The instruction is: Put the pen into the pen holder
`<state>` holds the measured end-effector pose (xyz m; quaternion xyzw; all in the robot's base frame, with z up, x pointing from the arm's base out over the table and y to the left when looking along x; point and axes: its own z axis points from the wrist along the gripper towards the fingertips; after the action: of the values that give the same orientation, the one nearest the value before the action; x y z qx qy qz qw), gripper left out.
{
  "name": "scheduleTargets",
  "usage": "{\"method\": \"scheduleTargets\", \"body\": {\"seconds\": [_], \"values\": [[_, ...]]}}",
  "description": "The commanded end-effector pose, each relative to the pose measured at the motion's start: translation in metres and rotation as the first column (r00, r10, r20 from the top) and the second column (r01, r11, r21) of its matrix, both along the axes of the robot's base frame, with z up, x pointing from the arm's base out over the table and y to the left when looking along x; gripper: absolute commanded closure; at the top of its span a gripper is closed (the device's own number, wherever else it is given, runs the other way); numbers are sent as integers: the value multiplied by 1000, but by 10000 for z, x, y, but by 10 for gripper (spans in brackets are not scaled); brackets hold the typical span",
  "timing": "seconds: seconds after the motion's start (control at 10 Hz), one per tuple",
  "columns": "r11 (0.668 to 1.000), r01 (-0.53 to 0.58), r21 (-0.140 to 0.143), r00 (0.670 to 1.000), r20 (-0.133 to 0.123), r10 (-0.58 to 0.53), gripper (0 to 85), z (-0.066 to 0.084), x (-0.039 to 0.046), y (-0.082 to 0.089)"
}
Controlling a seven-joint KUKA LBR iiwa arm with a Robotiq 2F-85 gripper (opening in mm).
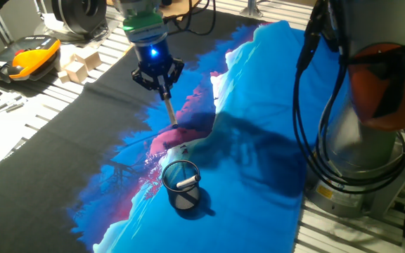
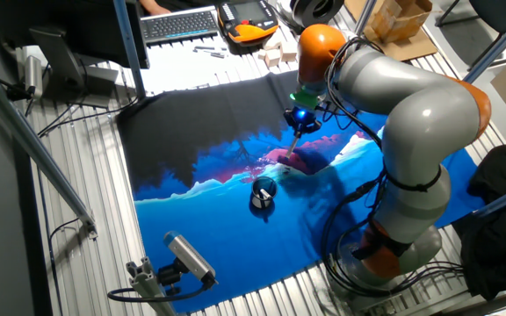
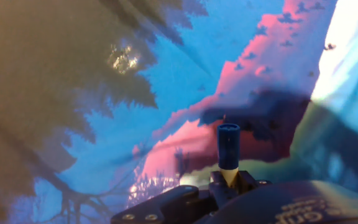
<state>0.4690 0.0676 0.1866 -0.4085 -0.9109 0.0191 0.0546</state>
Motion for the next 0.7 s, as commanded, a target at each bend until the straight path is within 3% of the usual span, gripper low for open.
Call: {"method": "scheduleTargets", "body": {"seconds": [0.0,0.2,0.5,0.6], "values": [[1000,13,-4,1000,4,-13,850,31,-42,46],[999,19,-34,1000,8,-18,850,103,-125,121],[998,29,-53,999,14,-29,850,214,-243,291],[997,29,-75,999,21,-28,850,241,-283,334]]}}
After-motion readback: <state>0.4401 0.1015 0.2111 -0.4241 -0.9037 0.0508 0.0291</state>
